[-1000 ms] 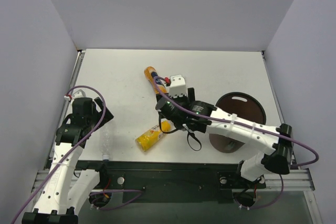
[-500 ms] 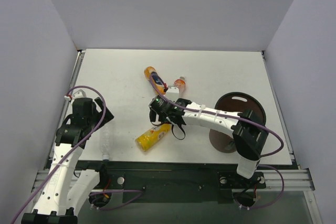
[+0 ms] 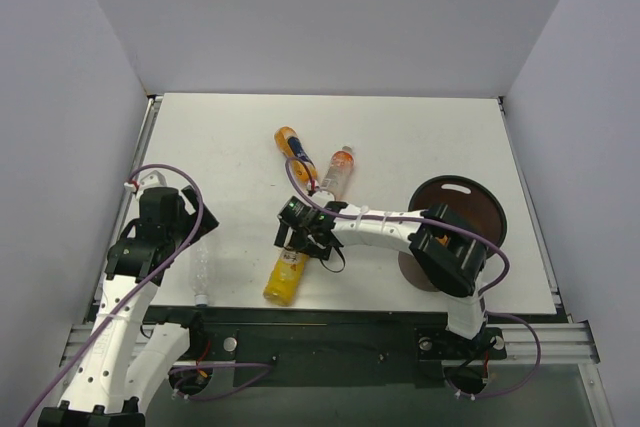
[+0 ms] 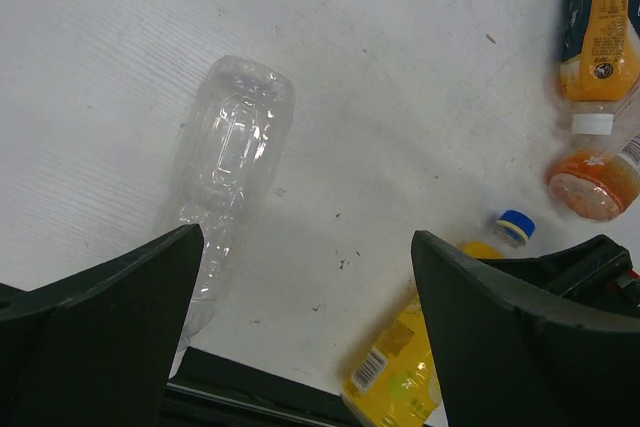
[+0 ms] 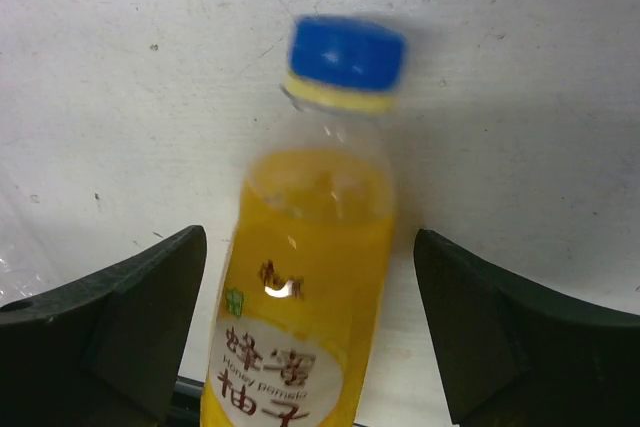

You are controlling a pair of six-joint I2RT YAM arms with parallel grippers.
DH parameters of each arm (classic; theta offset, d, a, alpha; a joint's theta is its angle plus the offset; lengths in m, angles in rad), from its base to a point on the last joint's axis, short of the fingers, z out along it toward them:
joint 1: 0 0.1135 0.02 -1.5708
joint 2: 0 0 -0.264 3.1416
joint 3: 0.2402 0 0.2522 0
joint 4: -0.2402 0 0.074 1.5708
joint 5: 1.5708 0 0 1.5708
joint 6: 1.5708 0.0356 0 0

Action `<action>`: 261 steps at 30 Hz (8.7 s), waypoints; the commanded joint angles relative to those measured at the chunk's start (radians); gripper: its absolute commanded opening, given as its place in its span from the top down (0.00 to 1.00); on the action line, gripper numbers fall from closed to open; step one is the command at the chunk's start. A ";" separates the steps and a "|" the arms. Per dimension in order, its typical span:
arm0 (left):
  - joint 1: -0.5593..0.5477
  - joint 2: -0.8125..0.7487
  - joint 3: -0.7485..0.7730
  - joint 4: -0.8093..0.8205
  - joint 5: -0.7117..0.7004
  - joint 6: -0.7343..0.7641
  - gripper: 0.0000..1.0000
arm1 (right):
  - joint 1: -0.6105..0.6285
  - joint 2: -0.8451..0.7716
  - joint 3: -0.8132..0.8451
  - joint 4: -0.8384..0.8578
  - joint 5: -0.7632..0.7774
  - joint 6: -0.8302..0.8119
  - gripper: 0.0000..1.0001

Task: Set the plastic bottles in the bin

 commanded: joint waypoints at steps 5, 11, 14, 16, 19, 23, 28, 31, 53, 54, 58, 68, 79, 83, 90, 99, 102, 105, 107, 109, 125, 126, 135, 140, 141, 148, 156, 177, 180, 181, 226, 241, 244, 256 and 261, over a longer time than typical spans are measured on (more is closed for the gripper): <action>-0.015 -0.002 0.004 0.029 -0.023 -0.015 0.03 | 0.029 -0.016 0.026 -0.016 0.016 -0.021 0.43; -0.021 -0.002 0.004 0.029 -0.021 -0.016 0.03 | 0.041 -0.078 0.078 -0.065 0.082 -0.127 0.78; -0.024 -0.002 0.006 0.027 -0.024 -0.016 0.03 | 0.036 -0.124 0.150 -0.140 0.117 -0.194 0.78; -0.024 -0.001 0.006 0.029 -0.023 -0.016 0.03 | 0.033 -0.191 0.216 -0.186 0.155 -0.272 0.78; -0.025 0.007 0.003 0.032 -0.020 -0.016 0.03 | 0.042 -0.353 0.294 -0.212 0.343 -0.464 0.77; -0.025 0.013 0.003 0.035 -0.015 -0.015 0.03 | 0.049 -0.536 0.301 -0.165 0.638 -0.713 0.78; -0.029 0.011 0.004 0.033 -0.017 -0.016 0.03 | 0.020 -0.717 0.221 -0.009 0.971 -0.991 0.77; -0.029 0.007 0.004 0.032 -0.018 -0.016 0.03 | -0.042 -0.793 0.176 0.094 1.077 -1.075 0.76; -0.033 0.115 0.016 0.001 -0.104 -0.056 0.03 | -0.122 -1.070 -0.183 -0.213 1.279 -0.810 0.16; -0.033 0.152 0.029 -0.032 -0.133 -0.067 0.03 | -0.122 -1.081 -0.187 -0.226 1.277 -0.785 0.16; -0.036 0.244 0.036 -0.045 -0.179 -0.090 0.03 | -0.122 -1.118 -0.206 -0.246 1.256 -0.764 0.16; -0.044 0.467 -0.053 0.122 -0.178 -0.154 0.07 | -0.120 -1.165 -0.238 -0.246 1.170 -0.710 0.16; -0.087 0.643 -0.054 0.237 -0.032 -0.180 0.23 | -0.123 -1.181 -0.241 -0.243 1.069 -0.707 0.16; -0.120 0.668 -0.017 0.256 0.015 -0.195 0.50 | -0.105 -1.109 -0.184 -0.220 0.793 -0.787 0.16; -0.216 0.631 0.140 0.222 0.057 -0.169 0.67 | 0.041 -0.872 -0.030 -0.108 0.529 -0.819 0.16; -0.219 0.384 0.225 0.283 0.301 -0.090 0.66 | 0.076 -0.623 0.089 -0.004 0.141 -0.699 0.15; -0.216 0.346 0.256 0.291 0.397 -0.088 0.66 | 0.076 -0.592 0.074 0.057 0.044 -0.661 0.15; -0.211 0.315 0.262 0.334 0.456 -0.119 0.66 | 0.076 -0.566 0.075 0.070 0.009 -0.612 0.15; -0.210 0.303 0.262 0.374 0.503 -0.154 0.66 | 0.076 -0.567 0.077 0.081 -0.020 -0.598 0.15; -0.210 0.300 0.263 0.404 0.529 -0.174 0.66 | 0.078 -0.573 0.067 0.130 -0.057 -0.590 0.15; -0.147 0.206 0.167 0.569 0.706 -0.307 0.65 | 0.078 -0.446 0.126 0.179 -0.050 -0.486 0.15; -0.145 0.197 0.158 0.579 0.709 -0.318 0.65 | 0.076 -0.434 0.126 0.200 -0.054 -0.480 0.17; -0.131 0.179 0.112 0.605 0.723 -0.335 0.63 | 0.076 -0.405 0.126 0.214 -0.036 -0.460 0.48; -0.122 0.192 0.107 0.596 0.732 -0.335 0.03 | 0.072 -0.448 0.080 0.214 0.041 -0.466 0.66; -0.124 0.206 0.107 0.587 0.729 -0.334 0.03 | 0.070 -0.461 0.066 0.214 0.070 -0.471 0.66; -0.121 0.238 0.092 0.605 0.784 -0.317 0.03 | -0.012 -0.555 -0.028 0.105 0.278 -0.497 0.85; -0.116 0.218 0.125 0.547 0.723 -0.205 0.03 | -0.024 -0.869 -0.045 -0.028 0.701 -0.772 0.83; -0.118 0.323 0.052 0.648 0.738 -0.254 0.03 | -0.077 -1.215 -0.393 -0.195 1.191 -0.791 0.45; -0.130 0.366 0.081 0.650 0.717 -0.234 0.03 | -0.076 -1.218 -0.378 -0.240 1.179 -0.755 0.32; -0.131 0.408 0.120 0.621 0.683 -0.199 0.03 | -0.076 -1.216 -0.371 -0.251 1.179 -0.751 0.30; -0.253 1.616 1.277 0.056 0.120 -0.146 0.40 | -0.054 -1.235 -0.224 -0.347 1.081 -0.734 0.27; -0.462 1.021 1.126 0.465 0.239 0.073 0.64 | -0.051 -1.239 -0.209 -0.347 1.119 -0.713 0.27; -0.565 0.984 1.075 0.622 0.361 0.094 0.68 | -0.053 -1.291 -0.224 -0.340 1.160 -0.670 0.28; -0.841 1.080 1.032 0.808 0.471 0.203 0.68 | -0.053 -1.511 -0.189 -0.333 1.260 -0.737 0.28; -0.877 1.128 1.049 0.840 0.479 0.196 0.68 | -0.053 -1.514 -0.166 -0.387 1.269 -0.718 0.28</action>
